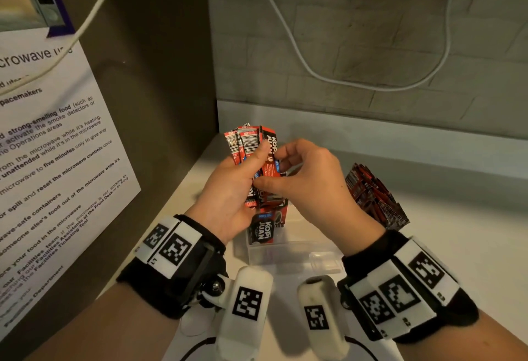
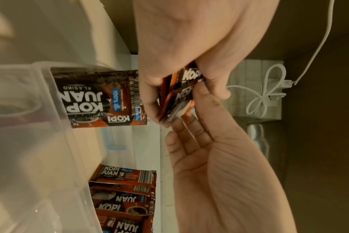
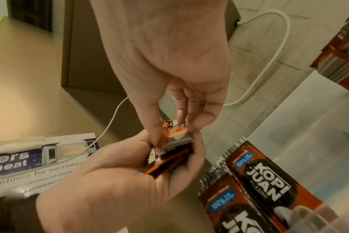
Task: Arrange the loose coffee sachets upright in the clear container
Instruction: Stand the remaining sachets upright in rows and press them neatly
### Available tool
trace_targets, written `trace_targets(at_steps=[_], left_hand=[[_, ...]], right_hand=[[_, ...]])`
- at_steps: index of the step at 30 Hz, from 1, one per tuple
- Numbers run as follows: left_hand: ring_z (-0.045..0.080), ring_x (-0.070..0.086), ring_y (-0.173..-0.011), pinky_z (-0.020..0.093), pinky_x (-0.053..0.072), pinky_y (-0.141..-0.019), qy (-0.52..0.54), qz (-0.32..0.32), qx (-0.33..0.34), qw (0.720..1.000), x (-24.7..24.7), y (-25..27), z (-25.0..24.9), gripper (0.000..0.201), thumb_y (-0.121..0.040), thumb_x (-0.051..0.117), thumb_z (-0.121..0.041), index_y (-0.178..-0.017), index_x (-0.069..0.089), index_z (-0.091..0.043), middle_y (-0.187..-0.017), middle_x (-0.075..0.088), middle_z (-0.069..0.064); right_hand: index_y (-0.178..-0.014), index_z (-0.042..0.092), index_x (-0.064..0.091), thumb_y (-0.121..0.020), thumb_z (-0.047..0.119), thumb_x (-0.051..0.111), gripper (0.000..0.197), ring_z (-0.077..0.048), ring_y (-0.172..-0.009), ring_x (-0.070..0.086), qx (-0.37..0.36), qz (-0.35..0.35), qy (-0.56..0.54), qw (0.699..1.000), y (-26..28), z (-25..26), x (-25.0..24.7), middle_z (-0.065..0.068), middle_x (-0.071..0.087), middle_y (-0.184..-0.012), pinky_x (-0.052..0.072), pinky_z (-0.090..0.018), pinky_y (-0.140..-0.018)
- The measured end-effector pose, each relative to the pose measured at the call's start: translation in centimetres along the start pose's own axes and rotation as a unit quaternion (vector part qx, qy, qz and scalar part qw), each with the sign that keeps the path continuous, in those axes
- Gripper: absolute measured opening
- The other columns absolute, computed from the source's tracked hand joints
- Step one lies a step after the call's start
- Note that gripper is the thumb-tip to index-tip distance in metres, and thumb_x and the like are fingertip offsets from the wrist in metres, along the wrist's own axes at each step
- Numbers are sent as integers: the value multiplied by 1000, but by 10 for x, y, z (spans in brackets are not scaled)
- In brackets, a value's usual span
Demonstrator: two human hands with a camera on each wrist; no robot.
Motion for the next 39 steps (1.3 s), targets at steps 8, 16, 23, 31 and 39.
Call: trace_targets(at_steps=[8, 16, 23, 31, 39], left_hand=[[22, 71, -73, 40, 59, -67, -18, -10, -3, 1000, -7, -2, 0, 20, -86, 67, -12, -105, 64, -14, -85, 73, 7], [15, 68, -62, 32, 57, -56, -7, -57, 28, 998, -14, -4, -6, 18, -83, 69, -3, -92, 63, -18, -73, 68, 1], [16, 69, -74, 58, 55, -68, 122, -133, -16, 984, -49, -3, -27, 21, -86, 63, -45, -86, 61, -25, -72, 63, -6], [20, 70, -69, 28, 52, -49, 132, -138, -32, 981, -51, 0, -26, 33, -85, 56, -57, -85, 60, -24, -80, 65, -1], [16, 68, -60, 25, 52, -46, 81, -169, -48, 981, -53, 2, -16, 32, -79, 66, -55, -81, 59, -24, -73, 63, -1]], right_hand=[[-81, 7, 64, -76, -10, 65, 18, -28, -73, 64, 125, 18, -172, 977, 0, -28, -4, -20, 66, -82, 55, -52, -78], [-67, 14, 65, -87, -1, 60, 25, -1, -45, 47, 127, -9, -192, 973, -4, -34, -18, 8, 58, -51, 38, -15, -46], [-80, 9, 65, -86, -2, 63, 12, -13, -54, 60, 203, -26, -93, 974, 2, -85, -23, -8, 68, -78, 45, -22, -46], [-67, 6, 52, -80, -11, 65, 26, -26, -57, 63, 270, 79, -96, 955, 3, -104, 28, -20, 62, -74, 58, -41, -63], [-65, 11, 50, -72, -7, 75, 31, -34, -73, 70, 271, 54, -63, 959, -7, -110, 35, -19, 68, -76, 58, -53, -72]])
Point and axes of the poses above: each hand's wrist, its own y-axis away from the middle knuckle, its own x-axis out of the palm, z = x × y, the point moved 7 cm from there along -y, towards the middle knuckle
